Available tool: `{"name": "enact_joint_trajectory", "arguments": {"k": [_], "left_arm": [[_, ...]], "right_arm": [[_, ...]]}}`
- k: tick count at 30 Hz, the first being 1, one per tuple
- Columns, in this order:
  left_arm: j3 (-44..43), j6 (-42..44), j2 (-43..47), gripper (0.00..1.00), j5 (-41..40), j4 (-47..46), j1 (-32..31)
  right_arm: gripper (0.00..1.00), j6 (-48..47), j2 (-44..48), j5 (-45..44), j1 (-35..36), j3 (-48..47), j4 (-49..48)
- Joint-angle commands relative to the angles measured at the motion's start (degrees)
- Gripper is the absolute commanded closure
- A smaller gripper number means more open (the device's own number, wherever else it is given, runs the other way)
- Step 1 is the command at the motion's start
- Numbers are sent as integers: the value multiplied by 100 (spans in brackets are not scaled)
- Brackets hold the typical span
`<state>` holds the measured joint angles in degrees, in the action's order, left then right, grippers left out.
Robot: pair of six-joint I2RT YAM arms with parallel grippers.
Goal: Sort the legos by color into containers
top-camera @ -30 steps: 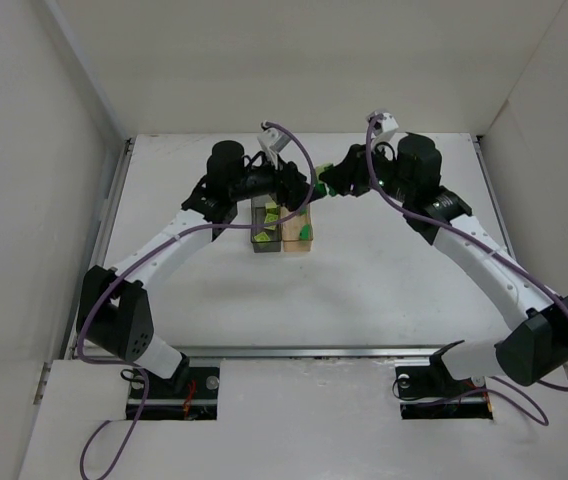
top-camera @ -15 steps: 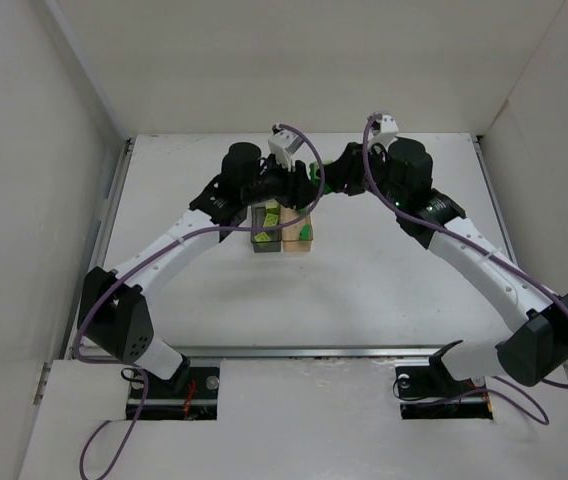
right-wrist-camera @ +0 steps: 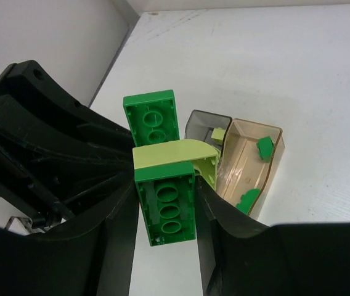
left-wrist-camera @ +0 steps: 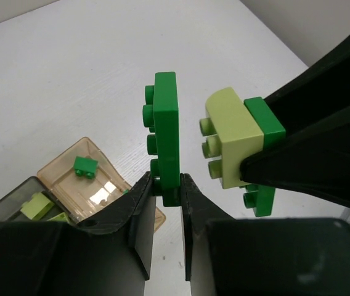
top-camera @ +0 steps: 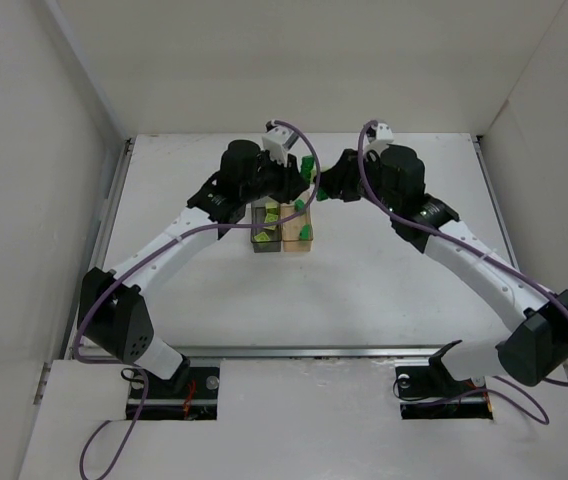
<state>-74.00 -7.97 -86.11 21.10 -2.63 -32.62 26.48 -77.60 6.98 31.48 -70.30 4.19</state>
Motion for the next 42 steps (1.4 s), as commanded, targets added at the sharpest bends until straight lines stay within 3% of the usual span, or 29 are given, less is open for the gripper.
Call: {"name": "enact_joint_trajectory", "arguments": {"k": [1,6,12,16,19,23,25,26,29,30,34,35,38,42], "left_arm": [[-212,286,112,100,-483,104,10],[-106,480,164,100,-809,324,124],[-45,603,-151,100,-1125,1308,686],[411,1006,-231,100,-1319,1442,766],[685,1227,-231,100,-1013,1108,766],[571,1526,-415,99,-486,1054,293],[431,1526,-573,94,-265,1002,230],[430,1526,-748,85,-212,1002,143],[141,1351,-1056,73,-212,1185,142],[44,1281,-1266,63,-212,1282,142],[-124,1227,-1409,45,-54,1485,335],[-19,1227,-1313,35,7,1320,388],[87,1227,-1129,26,61,1213,388],[-158,1227,-935,26,341,1265,388]], "right_arm": [[100,147,0,-189,51,-1,-41],[100,208,-123,-250,-1,60,162],[100,261,-123,-540,-107,61,442],[100,261,-123,-540,-107,122,443],[100,261,-123,-593,-107,122,443],[100,261,-176,-654,-107,122,496],[100,261,-176,-707,-107,174,548],[100,261,-176,-759,-107,175,548],[100,261,-115,-829,-107,227,609],[100,261,-54,-830,-107,228,610],[100,261,0,-953,-107,228,741],[100,261,0,-953,-107,228,742],[100,261,52,-953,-107,228,742],[100,-19,113,-709,-107,228,742]]}}
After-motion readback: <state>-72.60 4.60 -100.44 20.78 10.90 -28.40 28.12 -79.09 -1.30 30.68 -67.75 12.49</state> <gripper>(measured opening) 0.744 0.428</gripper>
